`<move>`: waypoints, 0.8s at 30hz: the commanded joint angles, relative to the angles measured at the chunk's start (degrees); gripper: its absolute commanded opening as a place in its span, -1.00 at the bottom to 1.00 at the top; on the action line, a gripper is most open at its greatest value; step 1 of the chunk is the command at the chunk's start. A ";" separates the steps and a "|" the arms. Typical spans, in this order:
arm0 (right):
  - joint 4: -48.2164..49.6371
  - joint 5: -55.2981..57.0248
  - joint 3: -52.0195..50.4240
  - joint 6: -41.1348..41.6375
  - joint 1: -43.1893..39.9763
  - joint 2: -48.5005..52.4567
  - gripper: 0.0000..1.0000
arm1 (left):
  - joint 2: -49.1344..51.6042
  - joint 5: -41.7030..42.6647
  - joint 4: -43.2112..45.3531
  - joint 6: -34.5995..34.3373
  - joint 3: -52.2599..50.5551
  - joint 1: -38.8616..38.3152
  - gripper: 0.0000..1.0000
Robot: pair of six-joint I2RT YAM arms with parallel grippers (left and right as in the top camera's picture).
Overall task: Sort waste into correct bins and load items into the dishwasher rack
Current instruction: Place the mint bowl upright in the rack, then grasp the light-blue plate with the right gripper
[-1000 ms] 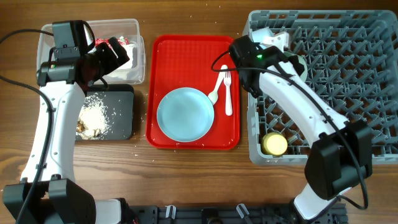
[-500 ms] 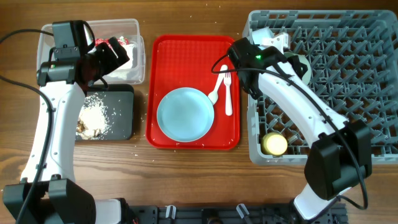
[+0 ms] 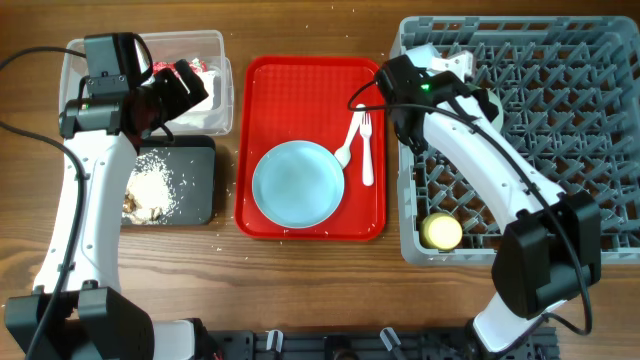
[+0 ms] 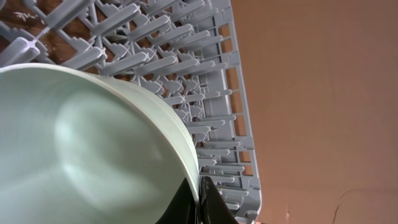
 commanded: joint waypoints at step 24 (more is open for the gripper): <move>-11.91 -9.20 3.69 -4.59 8.59 5.51 0.46 | 0.00 0.07 0.13 0.09 0.04 0.11 1.00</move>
